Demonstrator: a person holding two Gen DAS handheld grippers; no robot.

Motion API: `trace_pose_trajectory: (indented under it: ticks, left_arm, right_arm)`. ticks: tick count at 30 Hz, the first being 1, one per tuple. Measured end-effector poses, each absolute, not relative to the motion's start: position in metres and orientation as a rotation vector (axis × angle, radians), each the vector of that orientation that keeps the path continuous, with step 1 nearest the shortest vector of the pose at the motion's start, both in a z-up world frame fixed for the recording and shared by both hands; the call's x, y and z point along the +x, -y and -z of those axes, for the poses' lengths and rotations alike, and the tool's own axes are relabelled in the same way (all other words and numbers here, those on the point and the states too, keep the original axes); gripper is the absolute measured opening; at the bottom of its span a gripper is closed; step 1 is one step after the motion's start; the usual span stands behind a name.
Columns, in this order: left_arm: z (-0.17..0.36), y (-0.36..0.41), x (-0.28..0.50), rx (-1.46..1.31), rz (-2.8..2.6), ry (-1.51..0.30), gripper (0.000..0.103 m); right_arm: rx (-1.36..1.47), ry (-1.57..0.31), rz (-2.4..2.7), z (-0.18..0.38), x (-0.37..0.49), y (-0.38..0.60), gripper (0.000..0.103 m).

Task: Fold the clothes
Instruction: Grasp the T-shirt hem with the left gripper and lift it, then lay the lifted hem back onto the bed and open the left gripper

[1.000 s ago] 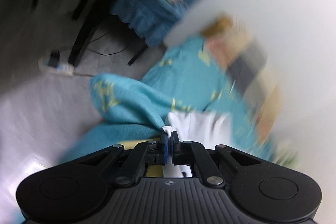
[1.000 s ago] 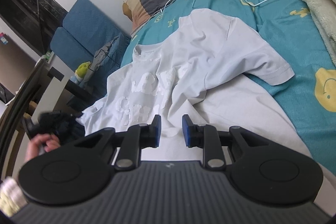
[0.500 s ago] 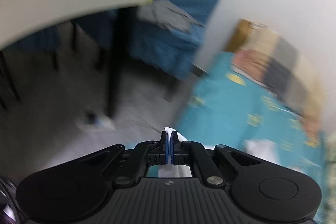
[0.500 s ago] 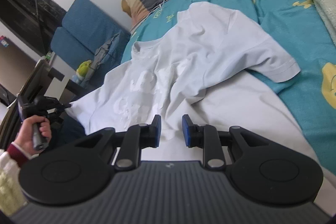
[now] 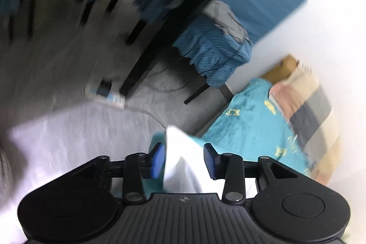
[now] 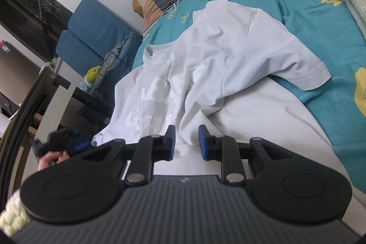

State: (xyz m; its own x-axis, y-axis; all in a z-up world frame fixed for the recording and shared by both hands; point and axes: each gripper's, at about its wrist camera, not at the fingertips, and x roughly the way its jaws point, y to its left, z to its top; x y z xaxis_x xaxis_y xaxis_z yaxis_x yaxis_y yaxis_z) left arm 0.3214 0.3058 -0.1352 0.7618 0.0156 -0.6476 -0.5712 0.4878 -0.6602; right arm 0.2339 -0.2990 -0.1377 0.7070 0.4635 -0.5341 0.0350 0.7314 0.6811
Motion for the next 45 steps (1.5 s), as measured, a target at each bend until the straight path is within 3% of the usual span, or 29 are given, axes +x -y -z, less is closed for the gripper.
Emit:
trace_pose_trajectory:
  ticks: [5, 10, 12, 13, 14, 21, 24, 28, 33, 39, 45]
  left_arm:
    - [0.177, -0.308, 0.282, -1.366, -0.326, -0.615, 0.041]
    - [0.193, -0.296, 0.289, -1.407, -0.271, -0.625, 0.041]
    - [0.2, -0.295, 0.296, -1.388, -0.282, -0.626, 0.03]
    - [0.203, -0.294, 0.3, -1.379, -0.288, -0.626, 0.011]
    - [0.204, -0.295, 0.3, -1.381, -0.294, -0.607, 0.004]
    - [0.165, -0.3, 0.305, -1.268, -0.209, -0.515, 0.001]
    - [0.145, -0.296, 0.319, -1.07, -0.266, -0.606, 0.001]
    - [0.169, -0.285, 0.323, -0.895, -0.38, -0.787, 0.002]
    - [0.162, -0.274, 0.305, -0.815, -0.367, -0.834, 0.009]
    - [0.11, -0.252, 0.25, -0.719, -0.286, -0.864, 0.033]
    - [0.076, -0.217, 0.178, -0.595, -0.171, -1.01, 0.055]
  right_arm:
    - [0.724, -0.765, -0.269, 0.137, 0.231, 0.296, 0.025]
    - [0.717, -0.771, -0.269, 0.138, 0.232, 0.295, 0.025]
    - [0.716, -0.775, -0.264, 0.14, 0.232, 0.296, 0.025]
    - [0.718, -0.778, -0.262, 0.141, 0.233, 0.296, 0.025]
    - [0.719, -0.781, -0.26, 0.142, 0.233, 0.296, 0.025]
    - [0.698, -0.791, -0.253, 0.145, 0.237, 0.292, 0.025]
    - [0.685, -0.788, -0.246, 0.145, 0.237, 0.292, 0.025]
    - [0.655, -0.778, -0.235, 0.143, 0.237, 0.291, 0.025]
    - [0.616, -0.757, -0.229, 0.137, 0.236, 0.29, 0.025]
    - [0.595, -0.707, -0.253, 0.12, 0.223, 0.293, 0.025]
    - [0.583, -0.661, -0.285, 0.102, 0.203, 0.295, 0.026]
